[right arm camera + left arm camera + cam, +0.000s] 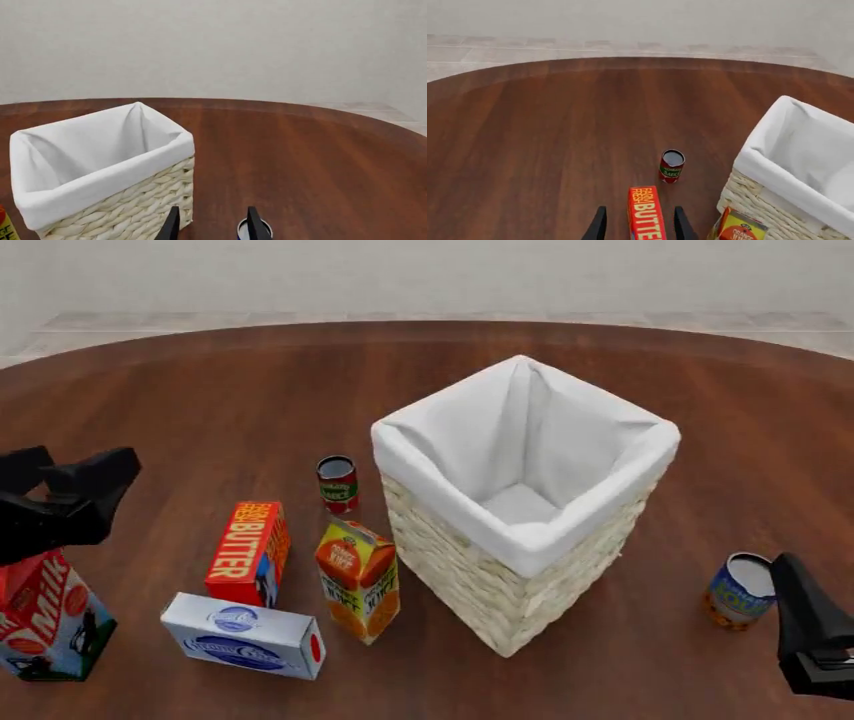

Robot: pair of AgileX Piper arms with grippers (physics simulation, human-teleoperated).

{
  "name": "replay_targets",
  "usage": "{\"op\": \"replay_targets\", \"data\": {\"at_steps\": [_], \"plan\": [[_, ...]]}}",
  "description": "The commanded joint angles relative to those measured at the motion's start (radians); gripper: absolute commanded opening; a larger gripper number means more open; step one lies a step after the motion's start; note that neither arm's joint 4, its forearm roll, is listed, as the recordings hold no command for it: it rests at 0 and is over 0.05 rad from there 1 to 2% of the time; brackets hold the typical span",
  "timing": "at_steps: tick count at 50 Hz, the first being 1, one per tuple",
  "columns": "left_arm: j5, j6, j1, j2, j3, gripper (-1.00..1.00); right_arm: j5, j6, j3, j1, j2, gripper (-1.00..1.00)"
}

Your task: Pick up the tomato sauce, and put it in the basket.

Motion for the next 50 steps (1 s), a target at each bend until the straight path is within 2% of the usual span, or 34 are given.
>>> {"op": "replay_targets", "data": {"at_steps": [1, 10, 14, 36, 50], "plan": [[0.05, -0.029, -0.031, 0.103, -0.107, 1.0, 0.004, 0.001, 0.0, 0.0, -0.004, 1.0], [0.07, -0.062, -0.063, 0.183, -0.147, 1.0, 0.004, 0.001, 0.0, 0.0, -0.004, 1.0], [0.066, -0.103, -0.079, 0.221, -0.164, 1.0, 0.004, 0.001, 0.0, 0.0, -0.004, 1.0], [0.06, -0.109, -0.099, 0.367, -0.246, 1.0, 0.004, 0.001, 0.0, 0.0, -0.004, 1.0], [0.077, -0.1, -0.143, 0.455, -0.303, 1.0, 0.004, 0.001, 0.0, 0.0, -0.004, 1.0]]}}
